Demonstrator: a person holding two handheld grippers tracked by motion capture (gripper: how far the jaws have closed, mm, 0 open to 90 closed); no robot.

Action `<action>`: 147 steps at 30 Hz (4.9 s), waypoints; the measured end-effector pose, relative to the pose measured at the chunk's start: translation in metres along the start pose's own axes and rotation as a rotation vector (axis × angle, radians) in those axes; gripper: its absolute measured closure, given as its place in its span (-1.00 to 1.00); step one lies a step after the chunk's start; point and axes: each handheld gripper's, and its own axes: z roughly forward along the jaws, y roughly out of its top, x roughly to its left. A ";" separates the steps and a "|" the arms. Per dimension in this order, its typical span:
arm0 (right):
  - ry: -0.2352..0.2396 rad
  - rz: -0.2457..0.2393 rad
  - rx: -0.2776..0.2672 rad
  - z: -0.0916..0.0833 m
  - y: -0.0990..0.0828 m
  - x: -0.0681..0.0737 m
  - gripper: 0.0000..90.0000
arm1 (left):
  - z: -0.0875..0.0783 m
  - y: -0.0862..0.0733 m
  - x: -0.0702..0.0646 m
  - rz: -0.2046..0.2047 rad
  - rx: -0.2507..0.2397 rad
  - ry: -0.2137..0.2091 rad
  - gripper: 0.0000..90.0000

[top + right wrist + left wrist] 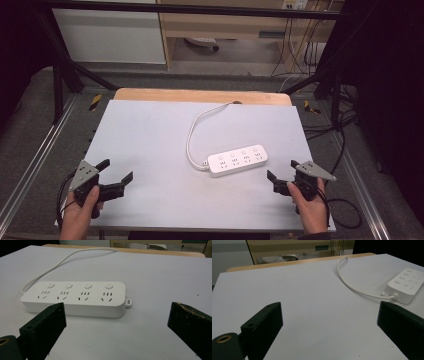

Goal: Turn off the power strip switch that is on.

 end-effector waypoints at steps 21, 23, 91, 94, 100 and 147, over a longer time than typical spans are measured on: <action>0.011 -0.003 -0.018 -0.008 0.006 0.004 -0.95 | 0.001 0.000 0.000 0.003 0.005 -0.005 -0.86; 0.012 -0.001 -0.018 -0.009 0.007 0.005 -0.95 | 0.001 0.000 0.000 0.003 0.005 -0.005 -0.86; 0.106 -0.076 -0.072 0.027 0.090 0.048 -0.88 | 0.005 -0.005 -0.001 0.012 0.047 0.013 -0.86; 0.107 -0.086 -0.072 0.030 0.089 0.049 -0.86 | 0.005 -0.005 -0.001 0.014 0.047 0.014 -0.86; 0.112 -0.087 -0.061 0.038 0.089 0.051 -0.91 | 0.006 -0.005 -0.001 0.013 0.050 0.013 -0.86; 0.196 -0.129 0.037 0.081 0.062 0.072 0.81 | 0.005 -0.005 -0.001 0.021 0.050 0.014 -0.86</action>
